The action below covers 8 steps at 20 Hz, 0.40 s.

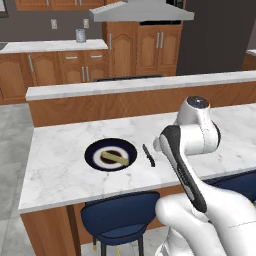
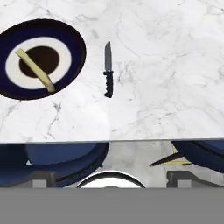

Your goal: Retrieve the butter from the fridge and place it on a plate on the dining table. Then retrieve the butter knife by the fridge and place it near the plate.

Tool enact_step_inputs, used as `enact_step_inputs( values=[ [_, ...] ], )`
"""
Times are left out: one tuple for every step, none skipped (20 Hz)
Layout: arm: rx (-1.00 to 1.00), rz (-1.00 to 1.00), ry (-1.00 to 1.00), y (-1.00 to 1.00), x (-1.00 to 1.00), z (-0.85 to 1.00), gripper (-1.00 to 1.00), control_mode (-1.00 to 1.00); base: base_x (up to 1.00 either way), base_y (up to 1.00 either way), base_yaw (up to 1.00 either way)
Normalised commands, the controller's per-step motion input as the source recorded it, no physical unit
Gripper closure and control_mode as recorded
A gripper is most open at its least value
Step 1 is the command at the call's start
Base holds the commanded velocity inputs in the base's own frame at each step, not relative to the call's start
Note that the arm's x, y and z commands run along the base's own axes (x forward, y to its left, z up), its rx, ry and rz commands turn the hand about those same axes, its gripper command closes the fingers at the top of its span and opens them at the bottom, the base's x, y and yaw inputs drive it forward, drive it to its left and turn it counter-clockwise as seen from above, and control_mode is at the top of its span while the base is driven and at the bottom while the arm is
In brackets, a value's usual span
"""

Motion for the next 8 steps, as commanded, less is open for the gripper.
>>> enact_step_inputs(
  values=[
    [0.00,0.00,0.00,0.00,-0.92,0.98,-1.00,-1.00,0.00,0.00,0.00],
    [0.00,0.00,0.00,0.00,-0.89,0.96,-1.00,-1.00,0.00,0.00,0.00],
    [0.00,0.00,0.00,0.00,-0.89,0.91,-1.00,-1.00,0.00,0.00,0.00],
    [0.00,0.00,0.00,0.00,-0.87,0.82,-1.00,-1.00,0.00,0.00,0.00],
    [0.00,0.00,0.00,0.00,-0.82,0.68,-1.00,-1.00,0.00,0.00,0.00],
    [0.00,0.00,0.00,0.00,-0.79,0.54,-1.00,-1.00,0.00,0.00,0.00],
    [0.00,0.00,0.00,0.03,-0.60,0.28,-1.00,-1.00,0.00,0.00,0.00],
    [0.00,0.00,0.00,0.14,-0.51,0.02,-1.00,-1.00,0.00,0.00,0.00]
  ],
)
